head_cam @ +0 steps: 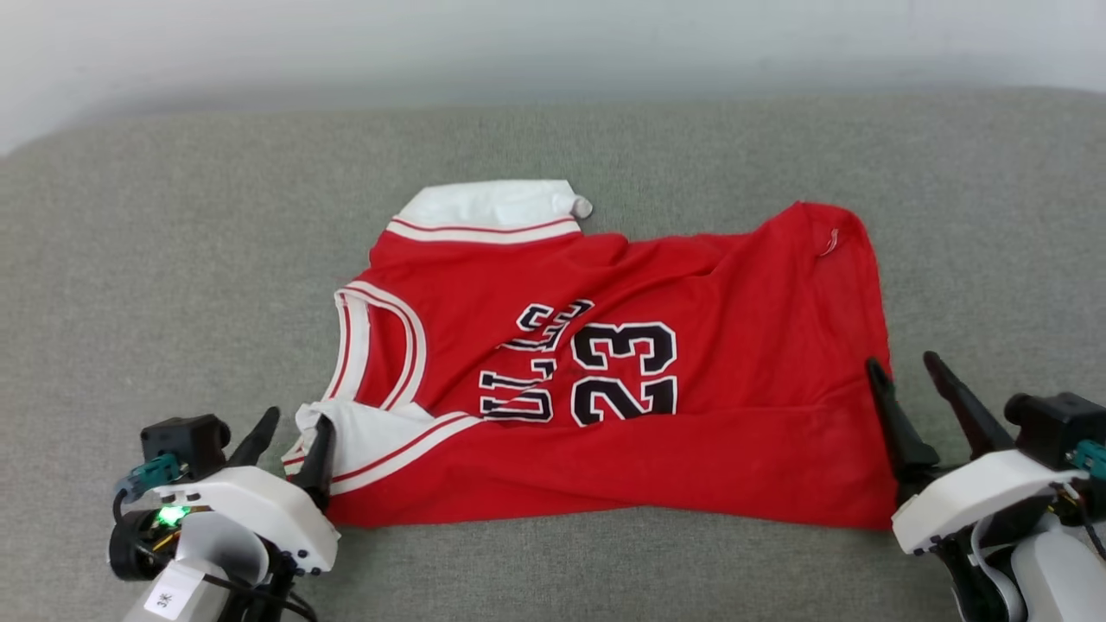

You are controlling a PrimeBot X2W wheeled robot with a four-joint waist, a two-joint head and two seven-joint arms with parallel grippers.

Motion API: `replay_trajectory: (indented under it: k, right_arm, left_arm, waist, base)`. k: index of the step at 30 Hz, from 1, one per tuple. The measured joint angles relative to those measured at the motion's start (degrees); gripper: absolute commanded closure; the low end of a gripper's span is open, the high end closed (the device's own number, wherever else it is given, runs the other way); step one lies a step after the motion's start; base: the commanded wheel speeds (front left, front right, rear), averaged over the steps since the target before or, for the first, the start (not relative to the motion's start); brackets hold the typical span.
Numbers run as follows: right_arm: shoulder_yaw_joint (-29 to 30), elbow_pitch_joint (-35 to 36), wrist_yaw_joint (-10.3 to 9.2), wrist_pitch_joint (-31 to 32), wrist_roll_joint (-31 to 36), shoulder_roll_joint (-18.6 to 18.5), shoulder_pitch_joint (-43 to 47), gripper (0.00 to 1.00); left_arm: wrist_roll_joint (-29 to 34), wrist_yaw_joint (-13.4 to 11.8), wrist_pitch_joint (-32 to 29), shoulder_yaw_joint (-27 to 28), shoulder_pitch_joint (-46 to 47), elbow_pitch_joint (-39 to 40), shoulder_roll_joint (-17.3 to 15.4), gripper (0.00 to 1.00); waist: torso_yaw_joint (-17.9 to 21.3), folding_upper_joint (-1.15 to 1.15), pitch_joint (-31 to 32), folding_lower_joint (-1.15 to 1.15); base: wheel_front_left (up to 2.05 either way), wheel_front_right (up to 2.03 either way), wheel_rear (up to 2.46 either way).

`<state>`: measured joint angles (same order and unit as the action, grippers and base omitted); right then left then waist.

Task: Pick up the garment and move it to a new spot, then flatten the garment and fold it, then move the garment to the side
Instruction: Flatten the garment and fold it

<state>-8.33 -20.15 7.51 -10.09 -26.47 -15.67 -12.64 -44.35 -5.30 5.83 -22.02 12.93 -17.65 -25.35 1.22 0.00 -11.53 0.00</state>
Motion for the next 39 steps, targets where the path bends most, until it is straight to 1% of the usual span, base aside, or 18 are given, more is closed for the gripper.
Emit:
replay_trajectory:
  k: [5, 8, 11, 14, 17, 21, 25, 31, 37, 38, 39]
  right_arm:
    - [3.5, 3.0, 0.00, -1.2, 2.7, 1.9, 3.1, 0.00]
    - [4.9, 5.2, 0.00, -0.5, 4.4, 3.5, 5.1, 0.00]
    - [6.1, 7.7, 0.00, 0.8, 5.8, 4.8, 7.3, 0.00]
    - [7.4, 10.4, 0.00, 2.5, 7.1, 5.9, 9.4, 0.00]
    - [8.0, 12.7, 0.00, 3.9, 7.5, 6.9, 10.6, 0.00]
    - [8.6, 14.9, 0.00, 5.2, 7.8, 7.8, 11.3, 0.00]
    - [8.8, 16.1, 0.00, 6.1, 7.4, 8.5, 11.3, 0.00]
    - [8.1, 16.5, 0.00, 6.6, 6.6, 8.7, 10.6, 0.00]
    - [8.5, 15.5, 0.00, 7.4, 4.1, 8.1, 9.7, 0.00]
    - [8.6, 15.4, 0.00, 8.3, 3.5, 7.7, 9.7, 0.00]
    - [9.0, 15.3, 0.00, 9.0, 2.7, 7.4, 9.7, 0.00]
  left_arm:
    - [-0.4, -1.6, -1.5, 1.2, -1.3, 1.6, -2.1, 0.00]
    - [-1.4, -2.3, -4.5, 2.0, -2.1, 3.5, -4.2, 0.00]
    - [-3.4, -2.2, -10.1, 1.8, -3.2, 6.3, -6.6, 0.00]
    - [-5.9, -2.0, -18.0, 1.2, -3.9, 9.8, -9.6, 0.00]
    - [-9.3, -3.3, -25.6, 1.2, -4.9, 13.1, -11.8, 0.00]
    - [-12.4, -5.3, -33.0, 0.9, -6.2, 16.8, -13.7, 0.00]
    - [-13.6, -6.8, -35.9, 0.5, -6.2, 17.5, -13.6, 0.00]
    - [-13.7, -7.9, -37.6, -0.7, -4.4, 13.3, -12.5, 0.00]
    - [-13.5, -7.8, -40.0, -2.5, -2.4, 10.5, -11.5, 0.00]
    - [-13.5, -7.6, -39.9, -2.6, -2.3, 10.3, -11.3, 0.60]
    - [-14.3, -7.3, -39.9, -2.3, -2.3, 10.0, -10.7, 1.00]
  waist:
    - [0.0, 0.00, 3.3, 0.00]
    - [0.2, 0.00, 4.7, -0.01]
    - [0.6, 0.00, 5.7, 0.00]
    - [1.1, 0.00, 6.3, -0.01]
    - [1.7, 0.00, 6.4, -0.01]
    - [2.5, 0.00, 5.7, -0.01]
    - [3.0, 0.00, 4.1, -0.01]
    - [3.7, 0.00, 1.0, -0.01]
    - [4.6, 0.00, -1.1, -0.01]
    - [4.7, 0.00, -1.3, -0.02]
    - [4.8, 0.00, -1.4, -0.02]
  base:
    - [0.00, 0.00, 0.00]
    - [0.00, 0.00, 0.00]
    - [0.00, 0.00, 0.00]
    - [0.00, 0.00, 0.00]
    - [0.00, 0.00, 0.00]
    - [0.00, 0.00, 0.00]
    - [0.00, 0.00, 0.00]
    - [0.00, 0.00, 0.00]
    - [0.00, 0.00, 0.00]
    - [0.00, 0.00, 0.00]
    - [0.00, 0.00, 0.00]
